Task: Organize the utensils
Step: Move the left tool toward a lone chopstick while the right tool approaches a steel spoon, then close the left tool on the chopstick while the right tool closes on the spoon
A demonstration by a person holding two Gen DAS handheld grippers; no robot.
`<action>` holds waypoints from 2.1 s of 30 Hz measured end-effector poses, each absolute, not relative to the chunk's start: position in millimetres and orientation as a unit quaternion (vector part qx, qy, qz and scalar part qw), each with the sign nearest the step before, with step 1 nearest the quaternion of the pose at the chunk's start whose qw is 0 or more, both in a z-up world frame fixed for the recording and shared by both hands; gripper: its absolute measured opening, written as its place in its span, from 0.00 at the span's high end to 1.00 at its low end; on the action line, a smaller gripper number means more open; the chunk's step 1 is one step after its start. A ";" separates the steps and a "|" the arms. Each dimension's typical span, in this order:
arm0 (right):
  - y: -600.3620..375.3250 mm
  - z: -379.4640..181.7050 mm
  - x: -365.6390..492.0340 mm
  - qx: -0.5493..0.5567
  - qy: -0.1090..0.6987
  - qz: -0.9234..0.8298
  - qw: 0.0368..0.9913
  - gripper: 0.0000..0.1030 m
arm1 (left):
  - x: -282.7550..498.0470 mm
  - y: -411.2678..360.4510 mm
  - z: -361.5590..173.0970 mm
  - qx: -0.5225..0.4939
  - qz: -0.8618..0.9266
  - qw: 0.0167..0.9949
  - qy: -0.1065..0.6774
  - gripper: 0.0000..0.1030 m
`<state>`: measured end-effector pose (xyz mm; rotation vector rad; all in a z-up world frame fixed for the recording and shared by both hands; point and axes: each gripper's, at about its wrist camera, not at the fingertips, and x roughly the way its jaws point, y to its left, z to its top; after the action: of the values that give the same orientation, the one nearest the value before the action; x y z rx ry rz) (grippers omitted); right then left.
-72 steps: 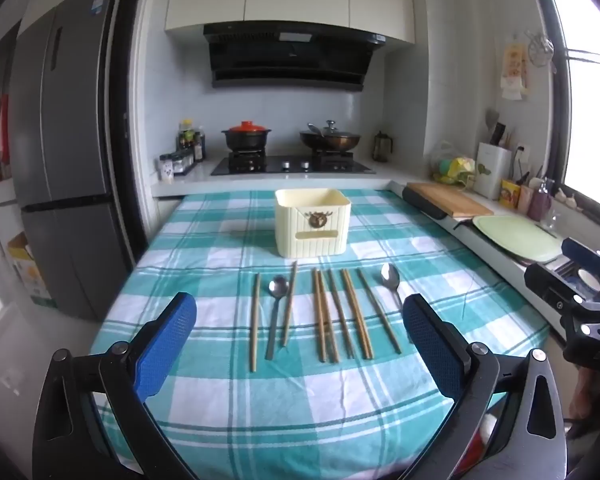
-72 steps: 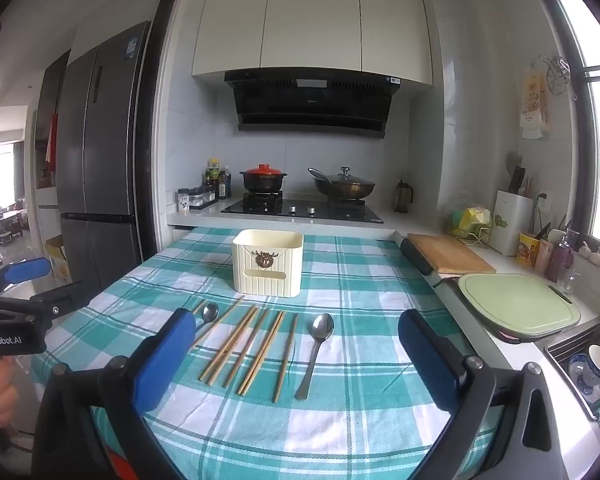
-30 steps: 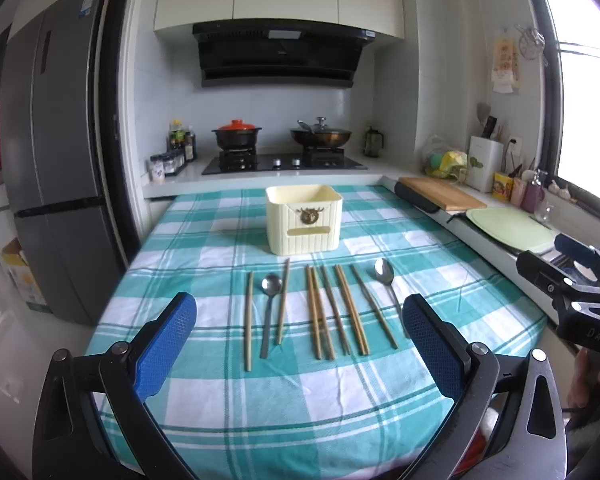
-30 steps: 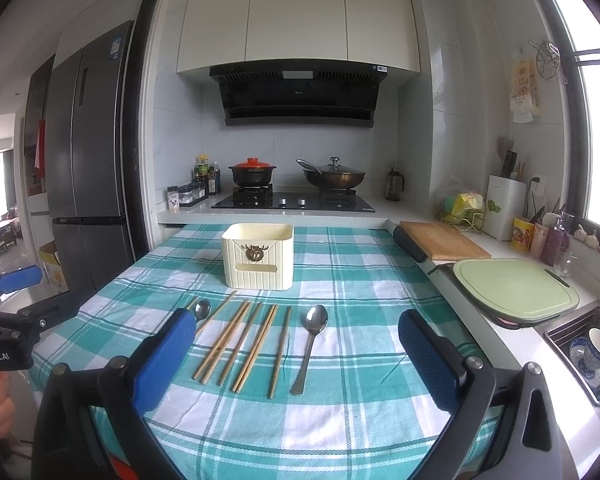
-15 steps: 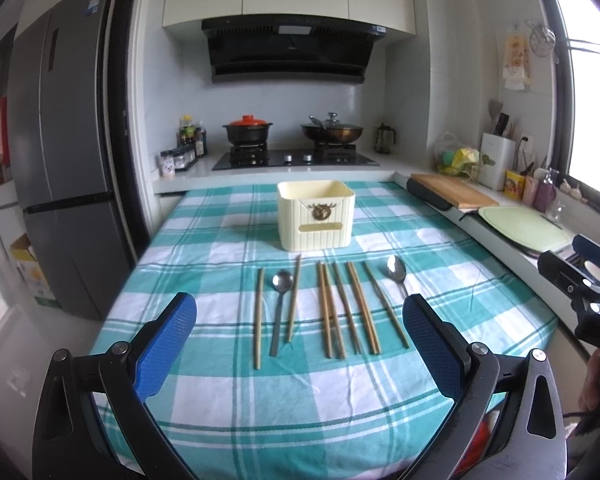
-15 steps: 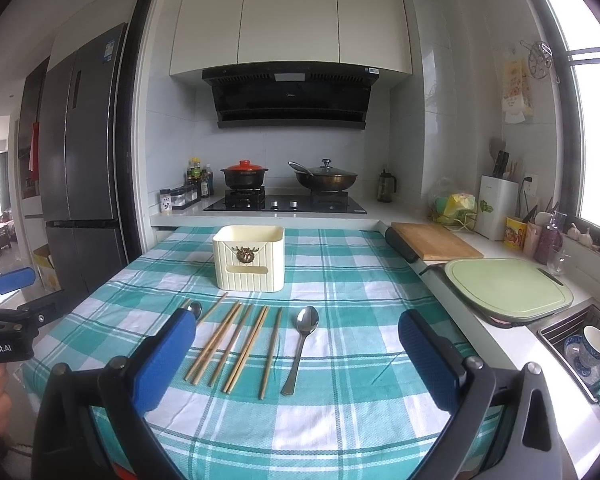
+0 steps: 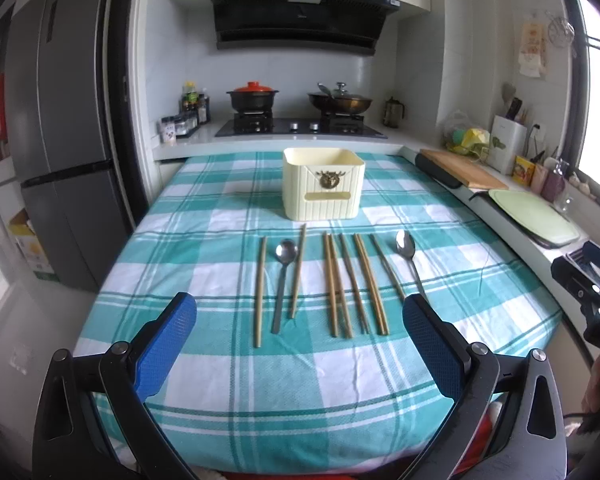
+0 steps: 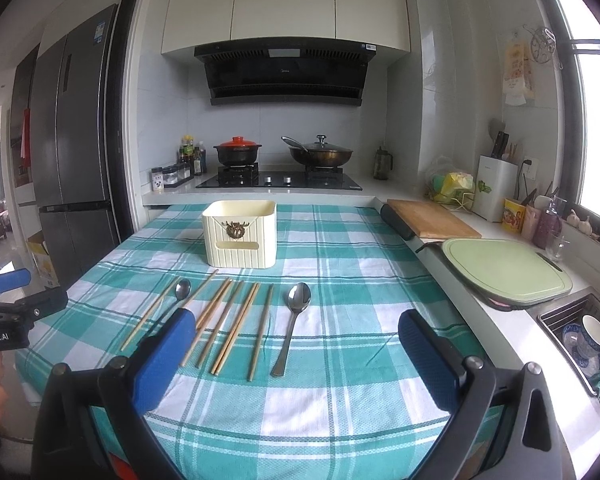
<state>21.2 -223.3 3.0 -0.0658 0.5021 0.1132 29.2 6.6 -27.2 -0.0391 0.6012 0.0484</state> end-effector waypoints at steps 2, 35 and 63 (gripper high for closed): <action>-222.4 -2.1 24.3 -0.036 0.260 0.054 0.964 0.00 | 32.7 9.1 -30.3 -0.022 0.031 0.953 0.302 0.00; -207.6 -61.8 90.6 -0.125 0.382 -0.005 0.915 0.00 | 87.2 50.1 -87.0 -0.043 0.074 0.926 0.368 0.00; -232.3 -143.0 270.2 0.033 0.441 0.038 0.896 0.17 | 216.8 109.0 -127.6 -0.031 0.045 0.890 0.452 0.00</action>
<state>270.2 -232.3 -143.0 0.0679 0.9129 0.0790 216.8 109.0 -127.6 -0.0645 0.9392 0.0935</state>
